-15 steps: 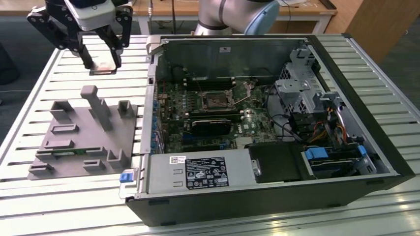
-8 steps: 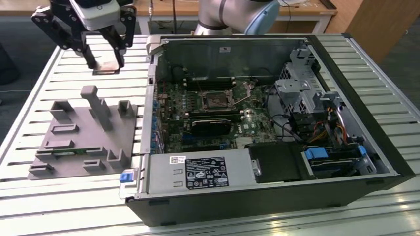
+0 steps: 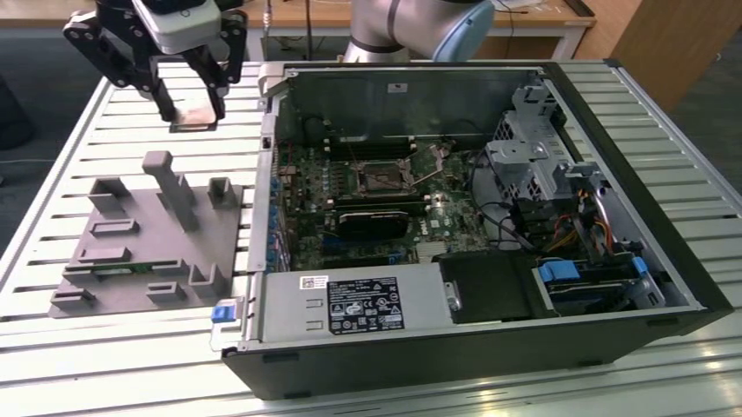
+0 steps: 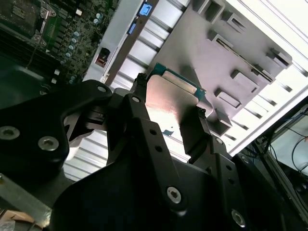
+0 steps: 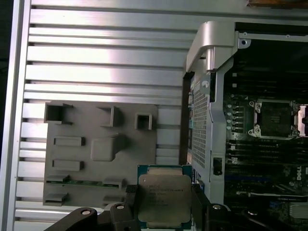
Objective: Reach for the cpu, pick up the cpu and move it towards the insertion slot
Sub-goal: 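Pick up the cpu and move it towards the insertion slot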
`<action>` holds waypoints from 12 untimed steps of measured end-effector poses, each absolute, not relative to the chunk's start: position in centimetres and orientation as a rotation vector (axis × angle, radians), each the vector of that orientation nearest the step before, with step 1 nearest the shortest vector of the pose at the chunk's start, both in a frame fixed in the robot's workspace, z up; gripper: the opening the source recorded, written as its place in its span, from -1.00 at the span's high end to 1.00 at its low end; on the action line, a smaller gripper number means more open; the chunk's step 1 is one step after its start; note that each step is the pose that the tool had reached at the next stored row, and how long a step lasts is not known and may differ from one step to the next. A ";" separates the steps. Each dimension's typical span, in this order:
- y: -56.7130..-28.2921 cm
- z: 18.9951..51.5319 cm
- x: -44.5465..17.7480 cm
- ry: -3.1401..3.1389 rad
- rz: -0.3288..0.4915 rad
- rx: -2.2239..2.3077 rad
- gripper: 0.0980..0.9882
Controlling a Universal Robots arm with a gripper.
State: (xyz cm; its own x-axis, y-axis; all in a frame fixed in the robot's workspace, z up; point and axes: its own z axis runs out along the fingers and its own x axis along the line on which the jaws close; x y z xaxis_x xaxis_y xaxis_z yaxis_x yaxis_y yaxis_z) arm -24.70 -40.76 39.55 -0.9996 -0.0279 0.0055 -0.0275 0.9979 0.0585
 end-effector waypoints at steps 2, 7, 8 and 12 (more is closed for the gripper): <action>-40.8 39.5 -24.6 -3.134 -0.091 0.043 0.03; -40.8 39.5 -24.1 -3.134 -0.091 0.044 0.03; -40.8 39.5 -24.0 -3.134 -0.091 0.044 0.03; -40.8 39.5 -23.7 -3.134 -0.091 0.044 0.03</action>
